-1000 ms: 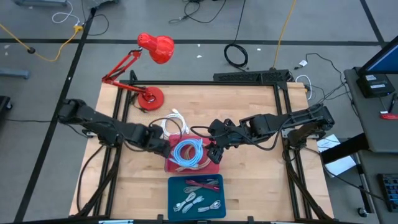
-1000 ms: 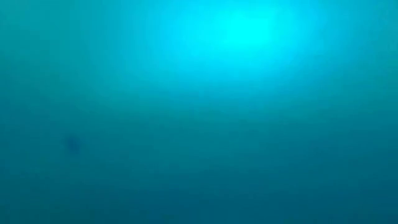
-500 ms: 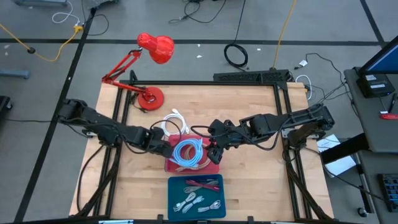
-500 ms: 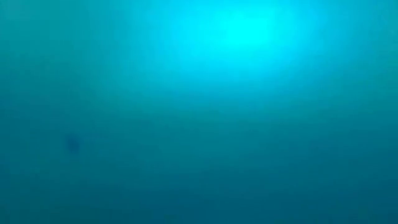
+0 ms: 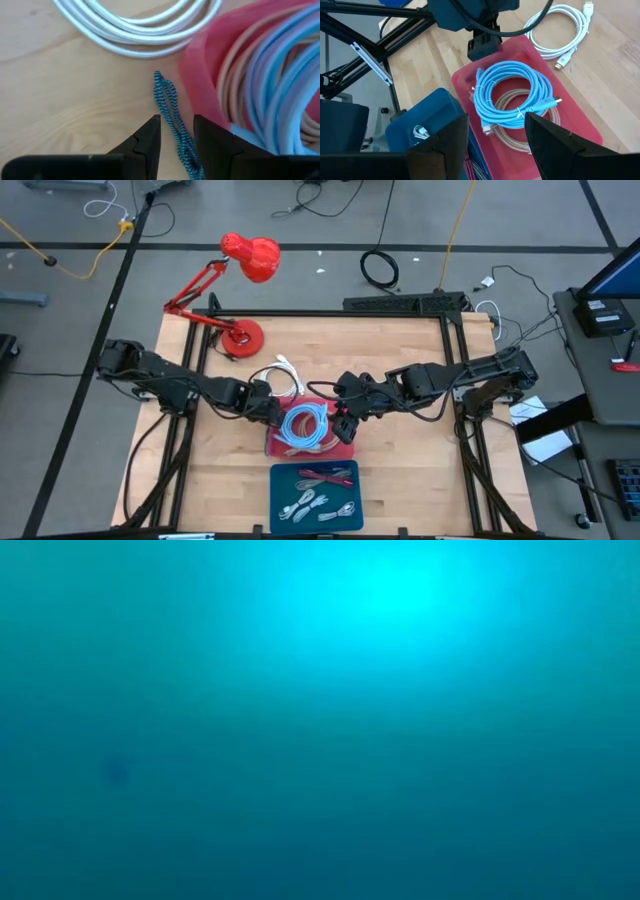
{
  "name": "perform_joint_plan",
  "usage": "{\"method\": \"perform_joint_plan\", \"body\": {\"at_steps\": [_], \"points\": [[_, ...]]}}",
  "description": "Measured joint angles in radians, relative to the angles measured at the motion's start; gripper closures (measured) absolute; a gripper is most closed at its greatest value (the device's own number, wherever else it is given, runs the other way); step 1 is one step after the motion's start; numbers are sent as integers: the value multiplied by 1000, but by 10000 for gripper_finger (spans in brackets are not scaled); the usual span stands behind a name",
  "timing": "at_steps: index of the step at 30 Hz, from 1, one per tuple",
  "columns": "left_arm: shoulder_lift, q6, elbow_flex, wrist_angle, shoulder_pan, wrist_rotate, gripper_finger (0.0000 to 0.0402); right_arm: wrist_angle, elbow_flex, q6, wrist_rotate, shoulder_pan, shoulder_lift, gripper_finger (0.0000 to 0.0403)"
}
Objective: Pick & Place USB Port
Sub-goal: Put the blue and black charger cable into the blue bin
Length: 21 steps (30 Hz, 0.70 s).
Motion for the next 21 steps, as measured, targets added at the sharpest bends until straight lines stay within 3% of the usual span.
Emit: {"method": "perform_joint_plan", "body": {"at_steps": [9,11,15,21], "points": [[113,30,0,44,24,72,285,0,0,0,0,4,0,218],[134,24,1,42,24,94,305,0,0,0,0,6,0,218],[142,61,3,23,17,110,385,4,0,0,0,13,0,218],[21,52,0,-138,2,129,396,16,0,9,7,19,0,218]]}}
